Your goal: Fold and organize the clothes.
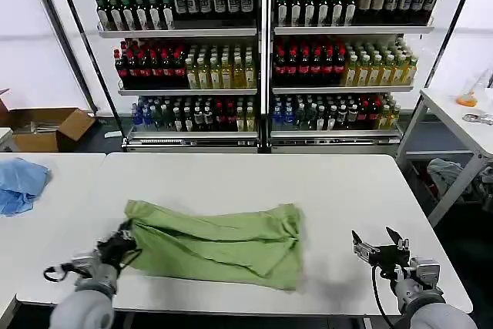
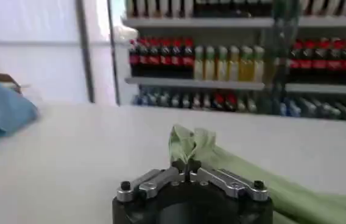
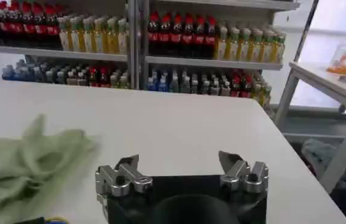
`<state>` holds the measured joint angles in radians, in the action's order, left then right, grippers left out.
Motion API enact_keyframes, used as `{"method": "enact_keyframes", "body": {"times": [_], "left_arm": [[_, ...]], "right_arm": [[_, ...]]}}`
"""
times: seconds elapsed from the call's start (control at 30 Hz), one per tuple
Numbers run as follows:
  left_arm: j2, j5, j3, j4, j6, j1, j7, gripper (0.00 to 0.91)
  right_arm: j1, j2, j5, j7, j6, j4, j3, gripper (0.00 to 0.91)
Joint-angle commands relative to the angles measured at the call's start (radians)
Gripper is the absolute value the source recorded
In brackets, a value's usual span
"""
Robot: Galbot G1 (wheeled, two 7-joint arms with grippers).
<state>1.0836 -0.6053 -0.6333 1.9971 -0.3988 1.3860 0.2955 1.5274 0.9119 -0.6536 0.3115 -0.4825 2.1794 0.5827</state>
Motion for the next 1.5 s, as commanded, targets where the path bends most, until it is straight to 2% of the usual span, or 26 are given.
{"method": "enact_keyframes", "body": {"times": [0.03,0.1,0.37,0.57,0.8,0.83,0.87,0.9,1.1,1.3,1.5], "left_arm": [[-0.086,-0.475,-0.184,0.174,-0.021,-0.008,-0.033,0.02],[-0.049,-0.573,-0.117,0.243,-0.02,-0.021,-0.037,0.02],[0.085,-0.67,0.179,0.299,0.009,-0.034,-0.061,0.02],[0.132,-0.663,0.354,0.198,0.04,-0.08,-0.046,0.02],[0.184,-0.574,0.455,0.031,0.05,-0.187,-0.012,0.04],[0.185,-0.565,0.459,0.015,0.05,-0.196,-0.008,0.131],[0.19,-0.549,0.471,-0.009,0.047,-0.208,-0.008,0.826],[0.191,-0.534,0.477,-0.018,0.042,-0.213,-0.008,0.907],[0.186,-0.421,0.501,-0.042,0.068,-0.22,-0.135,0.907],[0.171,-0.423,0.481,0.019,0.074,-0.176,-0.217,0.907],[0.129,-0.438,0.339,0.108,0.065,-0.085,-0.219,0.907]], "right_arm": [[-0.014,-0.005,-0.002,0.001,0.0,-0.008,-0.004,0.907],[-0.014,-0.007,-0.002,0.001,0.0,-0.009,-0.007,0.907],[-0.014,-0.016,-0.006,0.0,0.003,-0.009,-0.007,0.907],[-0.014,-0.024,-0.01,-0.002,0.009,-0.013,-0.005,0.907],[-0.014,-0.015,-0.007,-0.003,0.012,-0.015,-0.015,0.907],[-0.014,-0.015,-0.005,-0.003,0.012,-0.014,-0.016,0.907],[-0.014,-0.014,-0.005,-0.003,0.012,-0.014,-0.016,0.907],[-0.014,-0.013,-0.005,-0.003,0.012,-0.014,-0.017,0.907],[-0.009,-0.011,-0.003,-0.003,0.011,-0.009,-0.016,0.907],[-0.007,-0.007,0.001,-0.003,0.011,-0.009,-0.017,0.907],[-0.005,0.002,0.004,-0.006,0.014,-0.009,-0.018,0.907]]}}
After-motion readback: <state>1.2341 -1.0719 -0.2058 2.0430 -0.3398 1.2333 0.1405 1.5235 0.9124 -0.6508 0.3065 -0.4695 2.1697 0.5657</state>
